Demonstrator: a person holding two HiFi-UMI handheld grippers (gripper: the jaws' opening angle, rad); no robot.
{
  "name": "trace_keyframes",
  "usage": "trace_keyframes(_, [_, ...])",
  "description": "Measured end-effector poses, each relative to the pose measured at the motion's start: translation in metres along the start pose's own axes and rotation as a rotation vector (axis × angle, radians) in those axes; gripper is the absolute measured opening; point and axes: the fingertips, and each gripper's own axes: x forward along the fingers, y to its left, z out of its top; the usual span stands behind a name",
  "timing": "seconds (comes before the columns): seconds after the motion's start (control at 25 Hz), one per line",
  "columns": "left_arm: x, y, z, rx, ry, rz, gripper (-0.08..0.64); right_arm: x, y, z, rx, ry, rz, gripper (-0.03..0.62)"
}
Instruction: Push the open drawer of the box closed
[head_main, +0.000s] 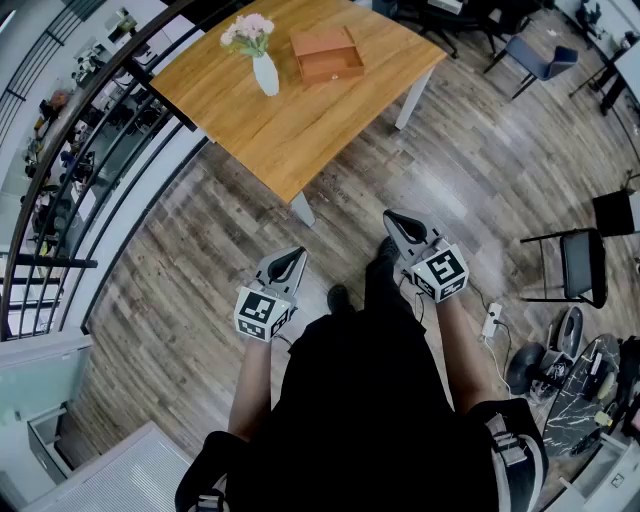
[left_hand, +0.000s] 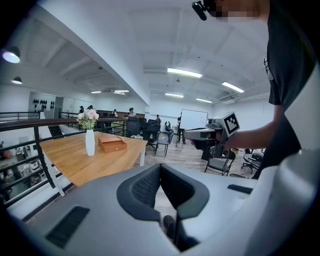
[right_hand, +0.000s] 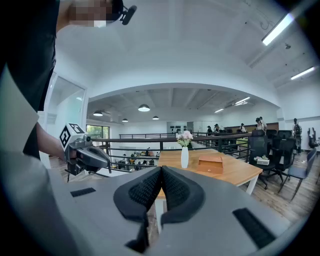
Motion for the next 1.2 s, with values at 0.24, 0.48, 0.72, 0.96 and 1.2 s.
trace_keyframes(0.24, [-0.013, -0.031, -0.001, 0.01, -0.015, -0.032, 0.023, -0.033, 0.015, -0.008, 0.013, 0.004, -0.033, 0.014])
trace_keyframes(0.48, [-0.024, -0.035, -0.007, 0.006, -0.019, -0.04, 0.023, -0.037, 0.031, -0.015, 0.005, 0.012, -0.038, 0.014])
trace_keyframes(0.72, [-0.017, -0.03, 0.001, 0.005, -0.024, -0.041, 0.023, -0.03, 0.029, -0.009, -0.005, 0.018, -0.025, 0.014])
trace_keyframes(0.96, [-0.003, -0.025, 0.007, 0.005, -0.024, -0.042, 0.023, -0.025, 0.011, -0.006, 0.01, 0.004, -0.049, 0.015])
trace_keyframes(1.2, [0.017, -0.015, 0.017, -0.006, -0.022, -0.032, 0.023, -0.015, -0.012, -0.01, 0.007, 0.029, -0.048, 0.015])
